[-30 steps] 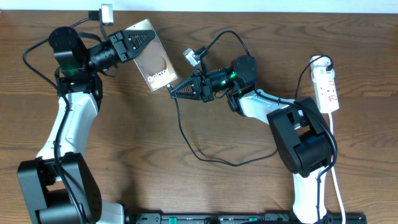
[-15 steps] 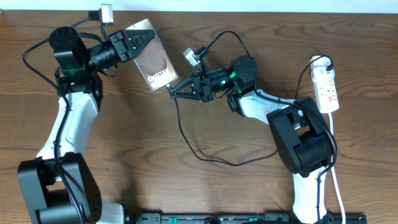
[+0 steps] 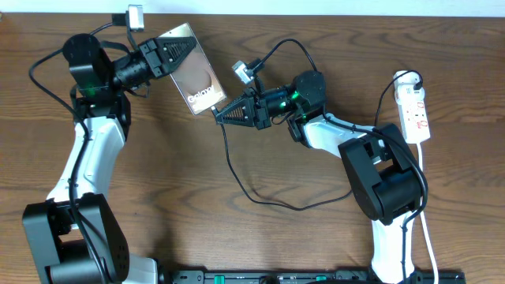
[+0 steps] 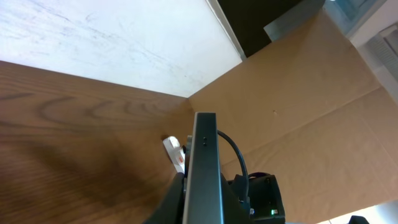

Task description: Plug charger to phone and switch on socket

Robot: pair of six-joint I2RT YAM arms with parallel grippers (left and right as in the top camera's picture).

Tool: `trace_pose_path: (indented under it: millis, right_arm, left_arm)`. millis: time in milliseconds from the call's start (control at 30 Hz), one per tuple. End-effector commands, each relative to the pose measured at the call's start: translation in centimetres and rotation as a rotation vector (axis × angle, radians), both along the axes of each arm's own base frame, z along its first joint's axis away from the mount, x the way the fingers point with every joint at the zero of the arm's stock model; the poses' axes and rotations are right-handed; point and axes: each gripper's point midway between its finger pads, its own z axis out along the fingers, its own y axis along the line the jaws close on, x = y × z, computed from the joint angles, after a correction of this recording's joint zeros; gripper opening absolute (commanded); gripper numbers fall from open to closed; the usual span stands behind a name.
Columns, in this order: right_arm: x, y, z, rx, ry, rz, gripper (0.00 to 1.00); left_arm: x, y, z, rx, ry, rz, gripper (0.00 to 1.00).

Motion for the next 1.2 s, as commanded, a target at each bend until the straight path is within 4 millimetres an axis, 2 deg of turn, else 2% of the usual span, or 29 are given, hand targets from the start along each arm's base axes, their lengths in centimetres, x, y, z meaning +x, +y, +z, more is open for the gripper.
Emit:
trace_pose_path:
  millis: [0, 833, 1167]
  right_arm:
    - [0.37, 0.53, 0.89, 0.024, -0.009, -0.034, 0.01]
    - [0.41, 0.49, 0.89, 0.023, -0.008, -0.035, 0.01]
    - [1.05, -0.11, 0.88, 0.023, -0.008, -0.052, 0.01]
  left_arm:
    - [-0.48, -1.37, 0.03, 0.011, -0.024, -0.046, 0.07]
    - [-1.18, -1.91, 0.05, 0.027, -0.058, -0.094, 0.07]
    - [-1.17, -1.91, 0.05, 0.017, -0.039, -0.093, 0.07]
